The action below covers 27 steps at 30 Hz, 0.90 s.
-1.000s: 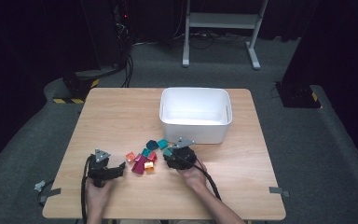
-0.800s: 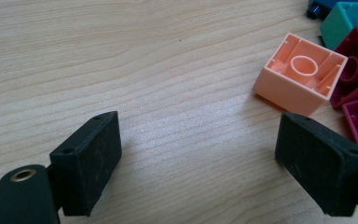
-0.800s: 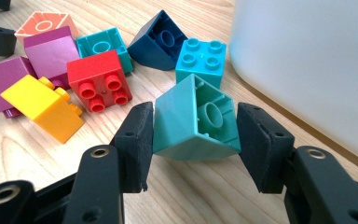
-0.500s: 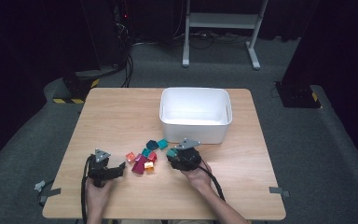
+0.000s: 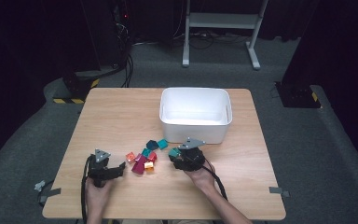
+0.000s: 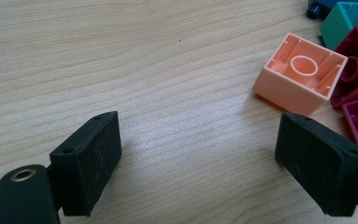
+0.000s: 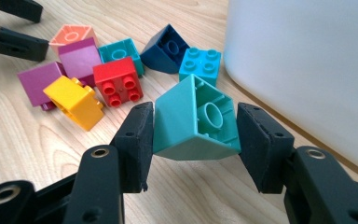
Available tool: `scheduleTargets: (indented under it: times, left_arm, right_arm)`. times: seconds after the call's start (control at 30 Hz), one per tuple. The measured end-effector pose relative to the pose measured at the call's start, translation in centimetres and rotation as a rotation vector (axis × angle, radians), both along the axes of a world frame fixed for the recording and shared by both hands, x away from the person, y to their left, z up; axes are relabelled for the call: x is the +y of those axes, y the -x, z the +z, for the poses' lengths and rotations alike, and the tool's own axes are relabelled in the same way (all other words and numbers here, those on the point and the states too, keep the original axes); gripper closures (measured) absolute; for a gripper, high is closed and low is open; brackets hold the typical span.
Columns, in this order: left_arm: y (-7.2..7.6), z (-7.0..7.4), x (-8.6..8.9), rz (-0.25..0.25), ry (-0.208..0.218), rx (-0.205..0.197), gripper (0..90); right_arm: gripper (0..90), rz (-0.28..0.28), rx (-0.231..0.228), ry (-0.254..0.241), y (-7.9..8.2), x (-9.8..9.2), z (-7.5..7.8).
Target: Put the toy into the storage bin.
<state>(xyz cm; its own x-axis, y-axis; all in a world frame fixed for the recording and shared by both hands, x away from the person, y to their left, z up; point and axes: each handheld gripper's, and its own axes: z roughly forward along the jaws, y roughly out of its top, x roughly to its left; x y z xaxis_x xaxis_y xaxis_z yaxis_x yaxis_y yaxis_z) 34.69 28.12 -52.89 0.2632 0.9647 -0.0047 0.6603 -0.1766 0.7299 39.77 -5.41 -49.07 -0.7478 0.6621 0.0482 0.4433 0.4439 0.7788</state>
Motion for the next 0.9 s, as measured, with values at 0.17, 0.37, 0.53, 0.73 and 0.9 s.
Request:
scheduleTargets:
  times: [0.17,0.37,0.53,0.73,0.9]
  left_arm:
    - [0.0,0.0,0.0,0.000,0.000,0.000,14.7]
    - [0.0,0.0,0.0,0.000,0.000,0.000,14.7]
    - [0.0,0.0,0.0,0.000,0.000,0.000,14.7]
    - [0.0,0.0,0.0,0.000,0.000,0.000,14.7]
    - [0.0,0.0,0.0,0.000,0.000,0.000,14.7]
  right_arm:
    - [48.3,0.008,-0.001,-0.013,0.2,-0.4,0.6]
    - [48.3,0.009,-0.015,-0.011,0.5,-0.9,1.5]
    - [48.3,0.011,-0.024,-0.005,0.6,-1.3,2.1]
    - [48.3,0.017,-0.035,-0.011,0.7,-2.0,3.2]
    - [48.3,0.033,-0.044,-0.014,0.7,-2.3,4.4]
